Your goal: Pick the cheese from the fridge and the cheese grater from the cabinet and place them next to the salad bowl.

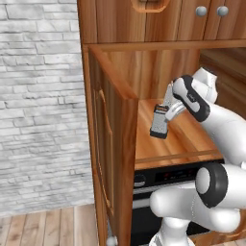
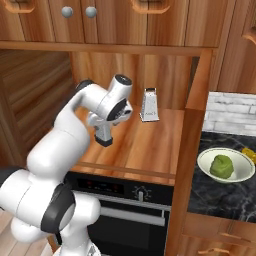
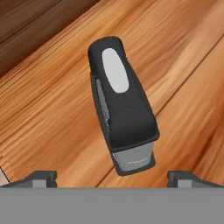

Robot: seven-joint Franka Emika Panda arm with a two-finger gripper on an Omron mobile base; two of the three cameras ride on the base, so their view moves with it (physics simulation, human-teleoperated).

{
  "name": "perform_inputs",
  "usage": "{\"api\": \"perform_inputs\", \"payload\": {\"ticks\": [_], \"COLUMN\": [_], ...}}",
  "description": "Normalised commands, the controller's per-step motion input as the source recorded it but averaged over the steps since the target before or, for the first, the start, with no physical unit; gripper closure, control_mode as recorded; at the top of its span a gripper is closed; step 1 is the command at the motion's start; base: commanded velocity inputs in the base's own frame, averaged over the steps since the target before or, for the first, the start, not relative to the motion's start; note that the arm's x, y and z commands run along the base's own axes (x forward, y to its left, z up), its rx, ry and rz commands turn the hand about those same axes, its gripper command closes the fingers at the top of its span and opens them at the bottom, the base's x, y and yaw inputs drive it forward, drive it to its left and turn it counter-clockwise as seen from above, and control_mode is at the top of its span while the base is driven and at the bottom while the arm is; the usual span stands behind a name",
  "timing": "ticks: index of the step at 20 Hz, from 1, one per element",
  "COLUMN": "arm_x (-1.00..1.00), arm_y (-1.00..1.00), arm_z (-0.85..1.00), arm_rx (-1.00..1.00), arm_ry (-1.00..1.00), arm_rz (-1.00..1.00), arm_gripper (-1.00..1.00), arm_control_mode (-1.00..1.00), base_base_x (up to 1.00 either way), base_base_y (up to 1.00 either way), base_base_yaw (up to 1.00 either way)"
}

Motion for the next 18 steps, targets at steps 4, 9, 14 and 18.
{"api": "perform_inputs", "payload": {"ticks": [4, 9, 14, 18], "arm_x": [0.2, 0.51, 0.19, 0.0], "arm_y": [0.0, -0.13, -0.08, 0.06], "arm_z": [-0.44, -0.01, 0.0, 0.0], "arm_rx": [0.0, 0.01, 0.01, 0.0], "arm_ry": [0.0, 0.0, 0.0, 0.0], "arm_rz": [0.08, 0.0, 0.0, 0.0], "arm_gripper": [-1.0, -1.0, -1.0, -1.0], "arm_control_mode": [-1.0, -1.0, -1.0, -1.0], "base_base_x": [0.0, 0.0, 0.0, 0.0], "base_base_y": [0.0, 0.0, 0.0, 0.0], "base_base_yaw": [0.0, 0.0, 0.0, 0.0]}}
